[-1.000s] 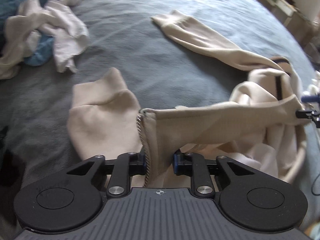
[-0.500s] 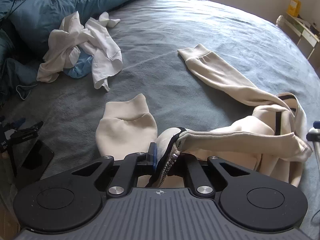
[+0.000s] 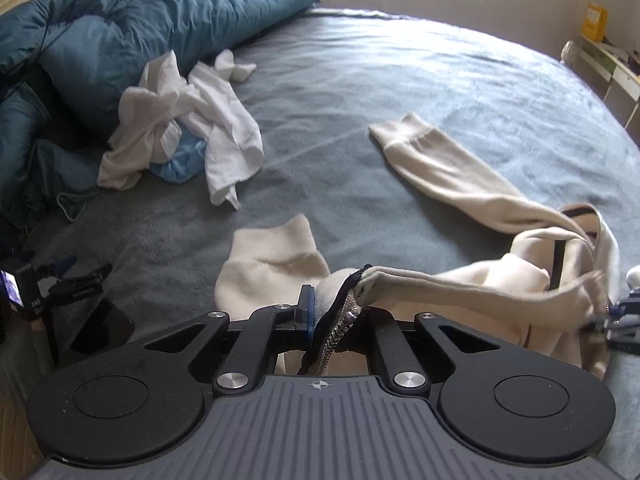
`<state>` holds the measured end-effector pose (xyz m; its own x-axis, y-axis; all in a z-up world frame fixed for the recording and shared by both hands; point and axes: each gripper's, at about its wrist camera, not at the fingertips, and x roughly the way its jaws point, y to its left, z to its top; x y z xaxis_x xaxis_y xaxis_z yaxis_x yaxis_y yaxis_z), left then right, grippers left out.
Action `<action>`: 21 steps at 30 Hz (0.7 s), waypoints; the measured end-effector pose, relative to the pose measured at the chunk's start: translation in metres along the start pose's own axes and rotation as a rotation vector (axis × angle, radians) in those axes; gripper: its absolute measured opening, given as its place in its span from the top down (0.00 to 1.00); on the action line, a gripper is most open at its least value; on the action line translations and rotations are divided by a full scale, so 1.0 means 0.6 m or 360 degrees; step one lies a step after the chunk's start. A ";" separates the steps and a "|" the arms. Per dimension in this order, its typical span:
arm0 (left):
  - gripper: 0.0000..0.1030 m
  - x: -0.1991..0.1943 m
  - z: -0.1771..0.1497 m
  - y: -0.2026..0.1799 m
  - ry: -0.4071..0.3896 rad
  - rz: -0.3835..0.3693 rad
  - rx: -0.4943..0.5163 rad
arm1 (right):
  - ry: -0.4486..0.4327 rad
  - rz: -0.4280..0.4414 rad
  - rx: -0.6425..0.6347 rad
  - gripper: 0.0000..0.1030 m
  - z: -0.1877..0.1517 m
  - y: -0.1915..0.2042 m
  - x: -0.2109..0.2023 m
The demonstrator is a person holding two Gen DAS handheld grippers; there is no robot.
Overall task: Fold clothes
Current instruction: 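Lift the hoodie by both zipper edges with both tools and hold it up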
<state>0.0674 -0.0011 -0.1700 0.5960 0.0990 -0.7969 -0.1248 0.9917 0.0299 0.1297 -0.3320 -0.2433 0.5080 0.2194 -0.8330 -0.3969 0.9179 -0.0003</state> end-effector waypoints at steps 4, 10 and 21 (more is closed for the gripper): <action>0.95 -0.058 0.036 0.010 -0.0180 -0.0042 -0.0037 | -0.0471 -0.0234 0.0297 0.88 0.050 0.017 -0.143; 0.95 -0.204 0.103 0.039 -0.0610 -0.0209 -0.0077 | -0.1012 -0.0423 0.0410 0.88 0.119 0.064 -0.367; 0.96 -0.470 0.153 0.182 -0.1317 -0.0561 -0.0269 | -0.1671 -0.0608 0.0194 0.89 0.150 0.209 -0.731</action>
<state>-0.0413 0.0867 0.1133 0.9918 -0.1154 -0.0544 0.0964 0.9569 -0.2738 -0.0739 -0.2836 0.1719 0.9955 0.0338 0.0890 -0.0290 0.9981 -0.0540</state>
